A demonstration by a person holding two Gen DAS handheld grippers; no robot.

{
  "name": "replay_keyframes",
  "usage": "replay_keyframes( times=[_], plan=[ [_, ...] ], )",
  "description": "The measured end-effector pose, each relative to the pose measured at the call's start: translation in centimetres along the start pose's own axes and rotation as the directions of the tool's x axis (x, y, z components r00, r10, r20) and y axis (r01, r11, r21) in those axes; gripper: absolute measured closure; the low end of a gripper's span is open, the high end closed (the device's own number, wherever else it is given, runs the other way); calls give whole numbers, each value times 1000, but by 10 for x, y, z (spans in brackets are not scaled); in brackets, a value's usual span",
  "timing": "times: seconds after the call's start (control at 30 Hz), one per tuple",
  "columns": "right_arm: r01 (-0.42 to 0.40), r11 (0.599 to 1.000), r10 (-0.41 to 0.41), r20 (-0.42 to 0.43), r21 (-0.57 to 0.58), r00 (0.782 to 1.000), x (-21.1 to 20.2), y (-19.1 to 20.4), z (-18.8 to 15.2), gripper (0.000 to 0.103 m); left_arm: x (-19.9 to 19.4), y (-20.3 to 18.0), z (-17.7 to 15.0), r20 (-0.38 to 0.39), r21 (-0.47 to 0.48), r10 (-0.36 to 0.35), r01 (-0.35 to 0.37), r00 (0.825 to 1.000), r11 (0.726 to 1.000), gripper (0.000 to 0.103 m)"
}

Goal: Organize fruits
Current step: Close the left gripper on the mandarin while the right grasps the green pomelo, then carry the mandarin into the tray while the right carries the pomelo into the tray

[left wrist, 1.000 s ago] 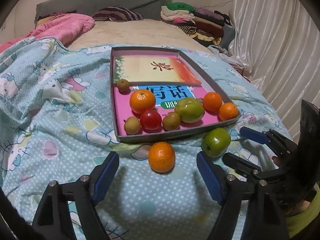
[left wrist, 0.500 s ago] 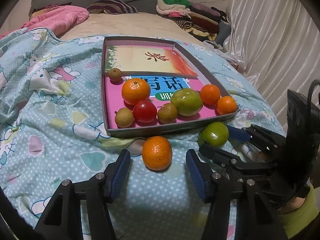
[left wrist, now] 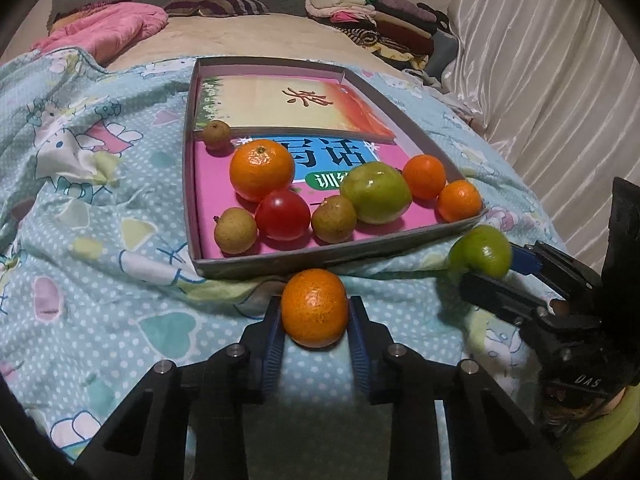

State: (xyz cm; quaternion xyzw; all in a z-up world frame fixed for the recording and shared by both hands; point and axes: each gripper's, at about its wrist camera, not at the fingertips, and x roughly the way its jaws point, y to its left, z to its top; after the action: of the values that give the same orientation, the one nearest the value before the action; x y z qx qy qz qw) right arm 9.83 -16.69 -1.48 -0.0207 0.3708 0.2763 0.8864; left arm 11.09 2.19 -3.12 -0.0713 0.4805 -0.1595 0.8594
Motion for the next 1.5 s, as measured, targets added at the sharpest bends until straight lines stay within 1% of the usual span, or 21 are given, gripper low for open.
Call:
replay_keyframes(
  times=[0.1,0.17,0.3,0.53,0.67,0.73,0.83,0.93,1.07,1.17,1.33,1.5],
  plan=[
    [-1,1000,1,29,4,1000,-9,-1,3,46,-8,-3,1,7,9,-12,12,1000,1000,72],
    [1,1000,-1,44,4,999,-13,-1,6,46,-17,-5,2,25,15,-29,28,999,999,72],
    [10,1000,-10,68,6,998,-20,-3,11,46,-35,-2,8,69,9,-29,28,997,1000,72],
    [25,1000,-25,100,0,995,-28,-4,22,46,-54,17,21,136,-34,25,-21,990,999,72],
    [34,999,-33,111,-11,993,-28,-4,27,46,-58,23,27,165,-43,48,-41,985,998,72],
    [39,999,-37,112,-14,993,-27,-3,30,46,-55,25,30,167,-46,53,-46,985,998,72],
    [25,1000,-24,115,-8,993,-26,-4,36,46,-50,26,35,169,-47,71,-64,983,997,72],
    [41,999,-38,119,-20,992,-24,-6,41,46,-42,25,42,164,-46,79,-72,983,996,72],
    [51,999,-49,103,-11,994,-17,-11,45,46,-31,27,46,154,-46,101,-95,983,994,72],
    [56,998,-55,93,-9,994,-13,-13,46,46,-25,26,46,152,-26,128,-125,980,992,72],
    [66,998,-64,91,-23,994,-8,-13,51,46,-21,26,48,150,-23,132,-130,980,991,72],
    [67,997,-64,72,-40,995,0,-10,54,46,-21,28,49,151,-25,132,-130,980,991,72]
  ],
)
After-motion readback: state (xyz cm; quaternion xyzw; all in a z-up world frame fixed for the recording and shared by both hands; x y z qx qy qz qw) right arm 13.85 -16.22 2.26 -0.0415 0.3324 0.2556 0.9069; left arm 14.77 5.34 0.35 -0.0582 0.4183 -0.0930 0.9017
